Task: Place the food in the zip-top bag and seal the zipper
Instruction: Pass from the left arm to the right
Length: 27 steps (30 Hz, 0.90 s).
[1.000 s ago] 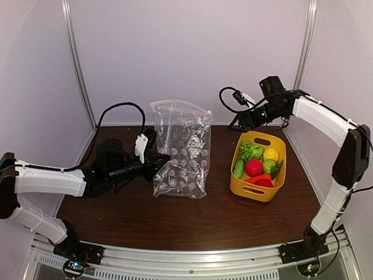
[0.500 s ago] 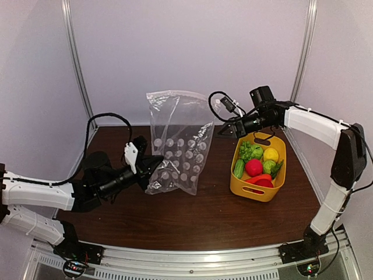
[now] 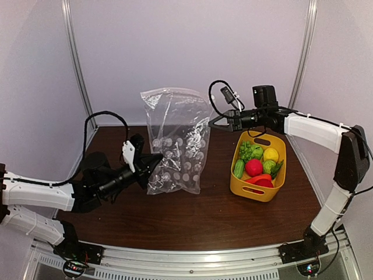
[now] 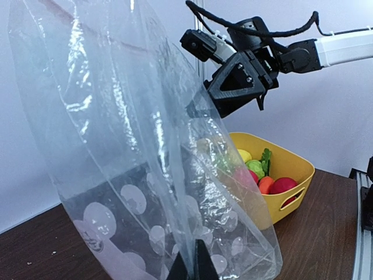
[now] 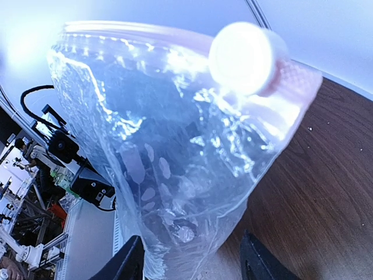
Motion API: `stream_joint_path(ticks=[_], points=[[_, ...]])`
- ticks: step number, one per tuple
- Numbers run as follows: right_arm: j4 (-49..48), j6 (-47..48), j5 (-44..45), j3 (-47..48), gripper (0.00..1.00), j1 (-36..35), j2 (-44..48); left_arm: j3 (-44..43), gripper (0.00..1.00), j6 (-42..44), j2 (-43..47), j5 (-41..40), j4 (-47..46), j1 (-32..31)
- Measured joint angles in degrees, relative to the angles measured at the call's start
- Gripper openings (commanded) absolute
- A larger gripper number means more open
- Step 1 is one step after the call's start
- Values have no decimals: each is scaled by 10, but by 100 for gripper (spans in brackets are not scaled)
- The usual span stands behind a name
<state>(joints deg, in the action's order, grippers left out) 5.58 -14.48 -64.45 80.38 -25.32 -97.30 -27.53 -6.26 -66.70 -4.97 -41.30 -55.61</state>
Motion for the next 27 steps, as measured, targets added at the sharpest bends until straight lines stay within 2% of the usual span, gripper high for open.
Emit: stream_joint_path(ticks=[2, 5, 7, 8, 11, 13, 15, 17, 20, 23, 25, 26, 27], points=[[-9, -8, 4, 3, 49, -1, 0, 0, 0, -5, 0, 0, -5, 0], [-26, -20, 12, 14, 32, -1, -4, 0, 0, -12, 0, 1, -9, 0], [-44, -32, 14, 18, 31, -3, -7, 0, 0, -17, 0, 1, -9, 0], [-54, -40, 14, 19, 36, -3, -7, 0, 0, -19, 0, 1, -9, 0], [-78, -60, 11, 19, 64, -9, -11, 0, 0, -24, 0, 0, -9, 0], [-83, -64, 10, 20, 72, -17, -15, 0, 0, -27, 0, 0, -9, 0], [-82, -63, 12, 20, 72, -27, -18, 0, 0, -29, 0, 0, -11, 0], [-70, -54, 18, 26, 67, -37, -24, 0, 0, -32, 0, 0, -14, 0], [-36, -39, 40, 55, 54, -46, -42, 0, 0, -35, -1, 1, -21, 0], [-9, -25, 69, 87, 32, -50, -64, 0, 0, -37, -3, 2, -23, 0], [3, -17, 86, 99, 5, -52, -78, 0, 0, -38, -5, 3, -23, 0], [10, -20, 92, 103, 0, -52, -84, 0, 0, -38, -5, 3, -23, 0], [13, -17, 96, 104, 0, -52, -89, 0, 0, -38, -6, 3, -23, 0]])
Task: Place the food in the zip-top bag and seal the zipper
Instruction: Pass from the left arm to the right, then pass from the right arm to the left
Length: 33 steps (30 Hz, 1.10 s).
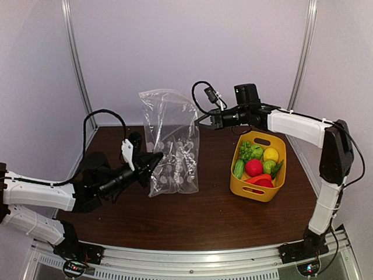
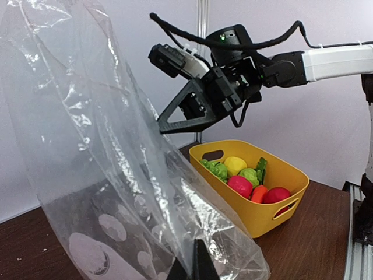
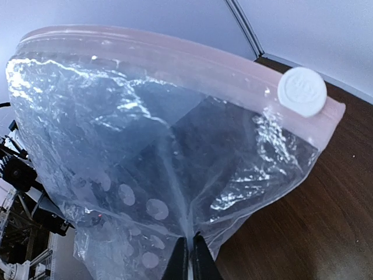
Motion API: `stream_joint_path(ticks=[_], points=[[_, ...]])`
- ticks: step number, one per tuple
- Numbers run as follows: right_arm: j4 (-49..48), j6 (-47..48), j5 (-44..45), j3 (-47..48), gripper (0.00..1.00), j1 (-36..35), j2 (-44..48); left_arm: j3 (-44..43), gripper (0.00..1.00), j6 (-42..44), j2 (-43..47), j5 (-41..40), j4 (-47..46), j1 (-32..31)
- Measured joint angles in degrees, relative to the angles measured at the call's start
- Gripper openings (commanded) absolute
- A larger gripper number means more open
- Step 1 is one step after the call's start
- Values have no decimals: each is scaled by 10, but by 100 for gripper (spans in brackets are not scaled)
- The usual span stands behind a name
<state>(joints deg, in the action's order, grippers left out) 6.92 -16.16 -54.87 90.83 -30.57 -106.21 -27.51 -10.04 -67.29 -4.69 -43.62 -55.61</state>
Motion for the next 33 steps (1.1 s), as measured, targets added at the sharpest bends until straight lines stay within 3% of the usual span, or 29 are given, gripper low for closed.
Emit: stream_joint_path(ticks=[2, 3, 5, 8, 12, 17, 21, 27, 33], points=[[8, 2, 7, 0, 0, 0, -7, 0, 0, 0, -1, -1, 0, 0], [14, 6, 10, 0, 0, -1, -9, 0, 11, 0, -2, -2, 1, 0], [28, 17, 19, 1, 0, -2, -10, -1, 41, -5, -3, -5, 7, 0], [48, 54, 36, 3, 0, -2, -8, -21, 58, -17, -2, -7, 64, 0], [74, 164, 85, -18, 0, -2, 29, -67, 77, -41, 47, 1, 230, 0], [72, 319, 135, -80, 0, -2, 120, -152, 80, -61, 191, 30, 452, 0], [69, 406, 149, -99, 0, -7, 146, -296, 78, -62, 210, 8, 577, -1], [111, 496, 151, -96, 0, -47, 147, -497, 72, -38, 86, -48, 695, -2], [179, 557, 156, -93, 0, -87, 161, -539, 67, -14, -52, -51, 788, -2]])
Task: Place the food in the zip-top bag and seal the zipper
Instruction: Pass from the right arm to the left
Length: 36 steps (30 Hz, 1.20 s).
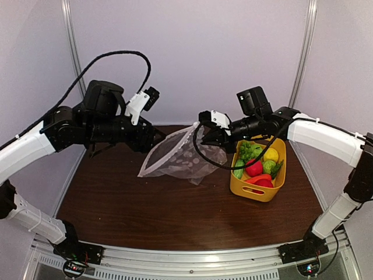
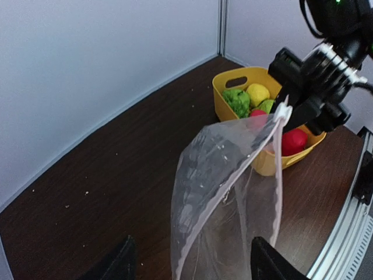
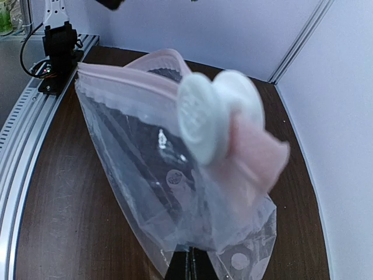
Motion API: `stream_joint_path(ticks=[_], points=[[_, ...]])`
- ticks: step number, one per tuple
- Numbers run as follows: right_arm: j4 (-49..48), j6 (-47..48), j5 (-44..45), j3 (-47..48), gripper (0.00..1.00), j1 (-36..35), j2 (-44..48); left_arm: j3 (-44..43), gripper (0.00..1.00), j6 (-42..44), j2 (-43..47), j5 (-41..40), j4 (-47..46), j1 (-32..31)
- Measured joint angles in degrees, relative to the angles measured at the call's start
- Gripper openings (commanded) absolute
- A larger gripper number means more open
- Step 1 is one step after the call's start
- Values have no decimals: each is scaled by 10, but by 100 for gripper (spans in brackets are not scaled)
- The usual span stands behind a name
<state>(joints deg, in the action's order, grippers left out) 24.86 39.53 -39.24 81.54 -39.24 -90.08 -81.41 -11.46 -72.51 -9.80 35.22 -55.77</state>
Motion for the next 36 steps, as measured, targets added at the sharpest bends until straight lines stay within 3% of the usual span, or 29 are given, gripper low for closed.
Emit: stream_joint_path(ticks=[13, 23, 26, 27, 28, 29, 30, 33, 36], points=[[25, 23, 22, 0, 0, -17, 19, 0, 63, 17, -24, 13, 67, 2], [26, 23, 23, 0, 0, -19, 19, 2, 31, 30, -56, 10, 45, 20], [26, 23, 23, 0, 1, -19, 19, 3, 11, 39, -74, 21, 29, 43], [26, 22, 23, 0, 7, -19, 19, 3, 4, 43, -79, 26, 24, 50], [26, 20, 23, 0, 20, -19, 19, 3, 0, 49, -84, 31, 19, 57], [25, 15, 25, 0, 36, -19, 19, 3, 0, 55, -87, 36, 16, 62], [23, 6, 30, 0, 44, -19, 19, 3, 0, 57, -90, 37, 15, 66], [12, -36, 22, 0, 54, 3, 19, -4, 0, 67, -94, 31, 25, 81], [-3, -97, -11, 8, 62, 71, 18, -42, 0, 82, -97, -15, 52, 107]])
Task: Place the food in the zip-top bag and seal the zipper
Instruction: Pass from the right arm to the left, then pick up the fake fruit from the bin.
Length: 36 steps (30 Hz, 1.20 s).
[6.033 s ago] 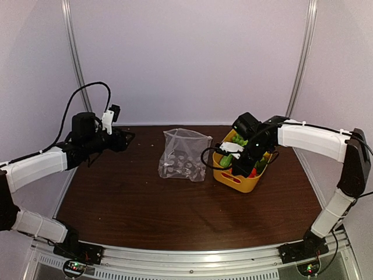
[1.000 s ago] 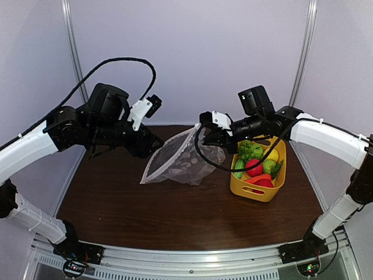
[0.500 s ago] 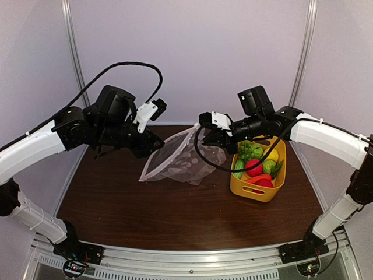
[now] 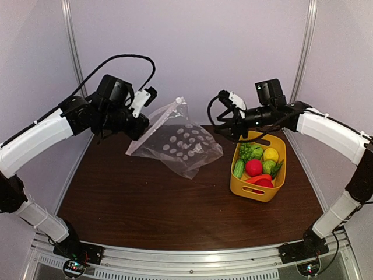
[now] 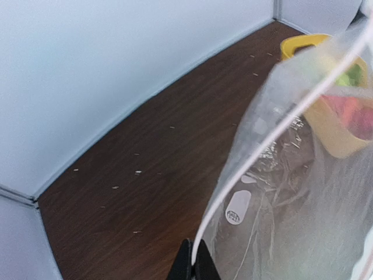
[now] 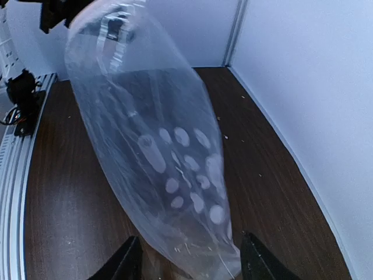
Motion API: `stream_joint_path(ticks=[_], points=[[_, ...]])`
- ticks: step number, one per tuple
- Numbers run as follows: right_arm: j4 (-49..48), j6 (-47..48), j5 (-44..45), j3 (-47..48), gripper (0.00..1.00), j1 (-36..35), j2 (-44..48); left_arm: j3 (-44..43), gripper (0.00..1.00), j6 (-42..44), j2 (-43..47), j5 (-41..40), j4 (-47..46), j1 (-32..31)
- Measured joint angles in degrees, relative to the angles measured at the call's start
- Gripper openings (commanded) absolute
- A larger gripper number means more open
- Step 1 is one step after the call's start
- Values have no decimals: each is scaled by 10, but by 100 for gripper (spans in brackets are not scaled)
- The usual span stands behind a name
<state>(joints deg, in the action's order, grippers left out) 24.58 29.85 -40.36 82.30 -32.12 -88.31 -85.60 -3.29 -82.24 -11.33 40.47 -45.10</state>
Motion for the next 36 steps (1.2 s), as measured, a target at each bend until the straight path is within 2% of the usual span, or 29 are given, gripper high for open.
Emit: stream_joint_path(ticks=[3, 6, 10, 15, 18, 32, 34, 36], points=[[-11, -63, 2, 17, 64, 96, -6, -48, 0, 28, 5, -68, 12, 23], [7, -77, 56, 38, 70, 153, -21, -70, 0, 52, 23, -79, 10, 28], [50, -77, 134, 34, 76, 154, -36, -42, 0, 49, 20, 4, -3, 26], [98, -86, 233, 4, 77, 148, -63, 48, 0, 6, -56, 119, -61, 23], [122, -91, 272, -15, 78, 148, -83, 89, 0, -18, -84, 162, -84, 23], [168, -105, 342, -89, 89, 148, -126, 105, 0, -89, -93, 220, -233, 23], [169, -106, 344, -90, 88, 148, -132, 111, 0, -96, -93, 223, -244, 23], [169, -107, 344, -90, 81, 148, -139, 116, 0, -104, -93, 227, -249, 23]])
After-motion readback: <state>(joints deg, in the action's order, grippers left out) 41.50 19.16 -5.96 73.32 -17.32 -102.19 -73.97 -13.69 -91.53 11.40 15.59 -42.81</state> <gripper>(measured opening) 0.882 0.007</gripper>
